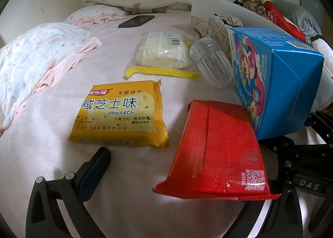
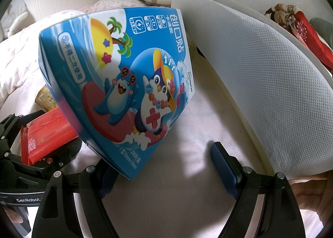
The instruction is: Organize objects
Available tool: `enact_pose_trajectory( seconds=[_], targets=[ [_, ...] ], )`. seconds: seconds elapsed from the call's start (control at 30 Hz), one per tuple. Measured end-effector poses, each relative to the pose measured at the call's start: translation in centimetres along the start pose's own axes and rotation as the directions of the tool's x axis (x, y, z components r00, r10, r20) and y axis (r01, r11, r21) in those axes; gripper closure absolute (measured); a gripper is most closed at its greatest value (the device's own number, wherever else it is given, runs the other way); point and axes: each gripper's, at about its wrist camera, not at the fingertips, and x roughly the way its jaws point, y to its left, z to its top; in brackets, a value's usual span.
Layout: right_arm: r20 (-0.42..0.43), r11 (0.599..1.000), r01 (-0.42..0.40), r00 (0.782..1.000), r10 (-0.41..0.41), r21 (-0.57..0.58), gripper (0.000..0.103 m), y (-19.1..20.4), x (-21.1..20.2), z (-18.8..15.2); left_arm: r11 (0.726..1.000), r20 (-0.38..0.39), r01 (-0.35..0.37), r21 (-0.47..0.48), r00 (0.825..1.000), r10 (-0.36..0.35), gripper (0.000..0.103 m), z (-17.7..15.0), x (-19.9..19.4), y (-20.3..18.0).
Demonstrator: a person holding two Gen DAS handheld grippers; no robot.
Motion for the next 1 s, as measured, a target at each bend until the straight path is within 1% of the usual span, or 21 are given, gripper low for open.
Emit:
enact_pose_trajectory(
  seconds=[1.0],
  targets=[
    [0.000, 1.000, -0.001, 1.000, 0.001, 0.000, 0.021, -0.05, 0.17, 0.04, 1.000, 0.000, 0.001, 0.001, 1.000, -0.001, 0.000, 0.02, -0.03, 0.02]
  ],
)
